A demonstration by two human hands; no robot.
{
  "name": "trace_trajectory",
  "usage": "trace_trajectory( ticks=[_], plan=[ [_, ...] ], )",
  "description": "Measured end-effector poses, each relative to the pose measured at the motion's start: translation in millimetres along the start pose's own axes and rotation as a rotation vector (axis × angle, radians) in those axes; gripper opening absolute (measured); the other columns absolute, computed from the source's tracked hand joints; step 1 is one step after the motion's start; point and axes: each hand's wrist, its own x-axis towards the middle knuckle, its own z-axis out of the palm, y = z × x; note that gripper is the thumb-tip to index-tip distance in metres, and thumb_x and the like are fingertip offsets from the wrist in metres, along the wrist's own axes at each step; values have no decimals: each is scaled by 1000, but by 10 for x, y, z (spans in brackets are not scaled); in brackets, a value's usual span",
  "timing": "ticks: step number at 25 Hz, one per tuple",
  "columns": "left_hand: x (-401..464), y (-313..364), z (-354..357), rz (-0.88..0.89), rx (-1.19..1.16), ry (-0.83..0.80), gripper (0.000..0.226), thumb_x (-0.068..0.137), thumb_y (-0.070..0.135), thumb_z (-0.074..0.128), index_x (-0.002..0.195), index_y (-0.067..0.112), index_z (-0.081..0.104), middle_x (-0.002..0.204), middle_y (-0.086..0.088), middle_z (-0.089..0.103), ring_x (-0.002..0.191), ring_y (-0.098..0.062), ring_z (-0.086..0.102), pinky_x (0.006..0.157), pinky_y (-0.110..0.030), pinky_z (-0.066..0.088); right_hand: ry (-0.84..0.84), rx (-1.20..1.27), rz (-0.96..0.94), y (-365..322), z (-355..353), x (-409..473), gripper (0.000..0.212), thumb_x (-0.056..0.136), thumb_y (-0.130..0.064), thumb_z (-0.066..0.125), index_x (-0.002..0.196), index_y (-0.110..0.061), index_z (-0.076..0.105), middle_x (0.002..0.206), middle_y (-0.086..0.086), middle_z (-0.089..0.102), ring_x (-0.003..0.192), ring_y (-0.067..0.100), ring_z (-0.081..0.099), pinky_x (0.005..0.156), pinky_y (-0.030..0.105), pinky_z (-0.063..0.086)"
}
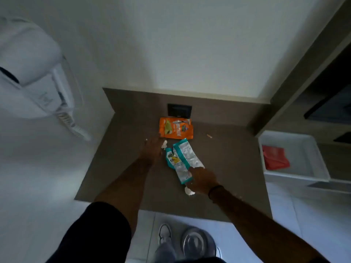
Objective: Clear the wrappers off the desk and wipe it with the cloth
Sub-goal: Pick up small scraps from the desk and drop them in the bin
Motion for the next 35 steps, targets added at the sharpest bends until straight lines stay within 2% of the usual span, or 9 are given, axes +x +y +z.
trace_trajectory(
  ticks=[6,9,15,18,20,23,25,30,35],
  plan=[
    [452,-145,376,61,-110,-72,45,100,6,52,144,12,55,154,-13,46,141,-30,45,119,-43,39,-44,188,162,-83,382,17,29,83,-35,58,108,-22,59,118,6,64,108,27,62,86,38,55],
    [500,-218,474,-28,-161,-6,31,98,6,55,127,10,67,138,-16,56,128,-31,55,109,-44,48,-21,272,200,-102,366,35,17,82,-27,57,96,-18,62,107,8,68,99,28,64,82,38,55],
    [-139,-147,597,-218,-486,216,28,96,7,59,123,5,66,126,-21,61,116,-35,61,102,-45,49,60,450,215,119,374,-140,22,87,-18,67,101,-3,73,99,13,74,91,26,70,83,28,53],
    [-710,150,770,-253,-616,257,30,97,15,58,126,11,62,125,-15,61,113,-32,61,98,-42,49,82,481,114,254,376,-399,17,84,-14,71,83,3,75,84,19,74,81,30,70,76,37,52],
    [-1115,449,912,-288,-659,270,36,95,20,62,131,17,59,127,-9,62,115,-27,59,99,-39,48,89,556,95,357,417,-634,12,79,-13,76,72,-3,75,70,8,73,65,14,68,62,27,54],
    [-1775,978,1214,-143,-533,330,36,88,20,71,123,23,62,118,-3,67,107,-20,63,91,-34,54,119,722,119,562,616,-1100,21,73,-14,83,66,-26,67,59,-18,60,47,-11,57,49,2,41],
    [-2153,1316,1439,-58,-425,296,35,83,21,74,116,25,63,110,2,69,99,-15,65,81,-29,58,130,730,116,721,804,-1400,28,70,-17,85,66,-34,64,60,-22,59,49,-14,57,51,1,42],
    [-2626,1995,1883,-90,-298,39,29,87,27,68,114,21,63,106,-1,72,103,-24,65,78,-37,59,43,739,222,1041,1276,-1917,16,65,-14,85,78,-16,78,69,-13,70,56,-17,61,58,-1,45],
    [-2692,2263,2101,-207,-271,-61,39,88,32,69,124,22,58,110,-10,71,106,-30,66,87,-40,56,-29,743,295,1117,1539,-2143,19,64,-14,83,81,-16,77,78,-4,76,72,6,71,74,26,59]
  ],
)
